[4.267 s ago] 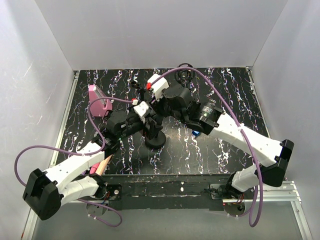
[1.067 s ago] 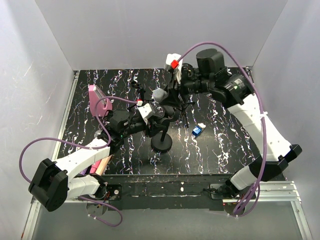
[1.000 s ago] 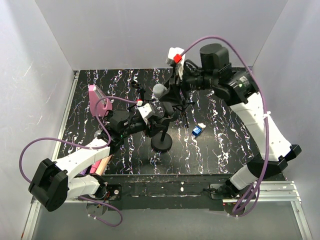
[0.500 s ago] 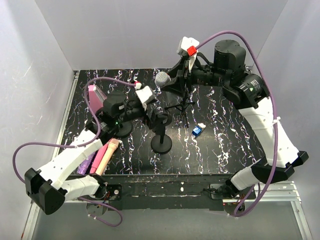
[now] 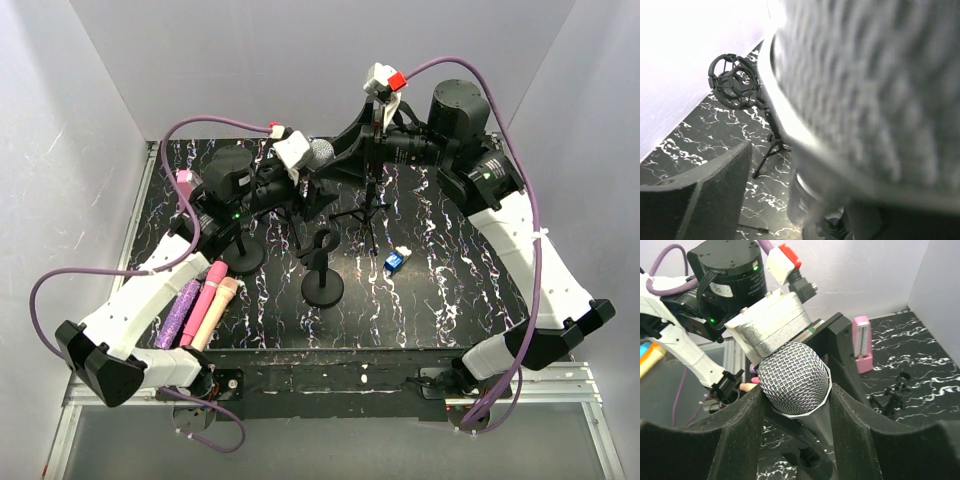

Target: Remove the microphone from the stand

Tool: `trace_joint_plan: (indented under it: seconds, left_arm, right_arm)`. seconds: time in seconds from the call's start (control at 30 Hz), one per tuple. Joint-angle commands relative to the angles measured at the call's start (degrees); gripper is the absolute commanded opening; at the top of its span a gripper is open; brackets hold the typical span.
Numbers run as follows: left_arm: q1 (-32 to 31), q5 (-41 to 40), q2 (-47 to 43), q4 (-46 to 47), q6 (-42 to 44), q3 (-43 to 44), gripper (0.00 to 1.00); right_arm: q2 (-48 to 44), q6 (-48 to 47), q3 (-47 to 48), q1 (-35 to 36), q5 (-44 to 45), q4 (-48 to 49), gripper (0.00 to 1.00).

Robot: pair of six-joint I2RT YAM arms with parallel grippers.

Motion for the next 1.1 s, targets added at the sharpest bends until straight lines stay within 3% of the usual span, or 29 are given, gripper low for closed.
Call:
trace_joint_plan:
  seconds: [0.0, 0.1, 0.13, 0.2, 0.23, 0.33, 0.57, 0.73, 0.83, 1.07]
  left_arm:
    - [-0.1, 0.28, 1.31, -3.11, 2.37, 5.09, 0.57]
    - [-0.1, 0.72, 1.93, -5.74, 4.48, 7.9, 0.34]
    - [-0.1, 1.07, 2.1, -7.14, 5.19, 8.95, 0.26]
    - [-0.1, 1.08, 2.1, -10.57, 7.03, 11.24, 0.06]
    - [-0.01, 0.12, 2.02, -12.59, 8.08, 12.64, 0.0]
    - [0.34, -4.71, 0.61, -20.4, 12.38, 14.93, 0.0]
    - [5.25, -25.34, -0.97, -47.28, 19.78, 19.86, 0.0]
    - [10.8, -38.71, -6.06, -60.31, 19.25, 14.0, 0.0]
    - [13.69, -46.81, -10.63, -64.62, 19.6, 4.78, 0.0]
    - [21.16, -53.24, -17.94, -60.86, 20.75, -8.42, 0.0]
  right_arm:
    - [-2.91, 5.87, -1.86, 0.36, -4.66, 9.83, 0.01]
    - [-3.52, 5.96, -3.8, 0.36, -3.78, 10.19, 0.01]
    - [-3.7, 5.7, -4.24, 0.36, -2.99, 9.93, 0.1]
    - [-4.05, 4.57, -4.77, 0.36, -1.24, 8.53, 0.42]
    - [-4.4, 3.69, -4.77, 0.36, -0.1, 7.56, 0.55]
    - [-6.42, -0.09, -6.26, -0.17, 3.42, 4.22, 0.79]
    - [-15.99, -8.52, -18.73, -1.23, 7.91, -0.09, 0.84]
    - [-19.95, -9.59, -25.85, -1.23, 10.28, -1.41, 0.83]
    - [-21.27, -9.42, -28.06, -1.23, 10.72, -0.8, 0.83]
    - [-22.86, -10.12, -30.78, -1.23, 11.6, -1.58, 0.83]
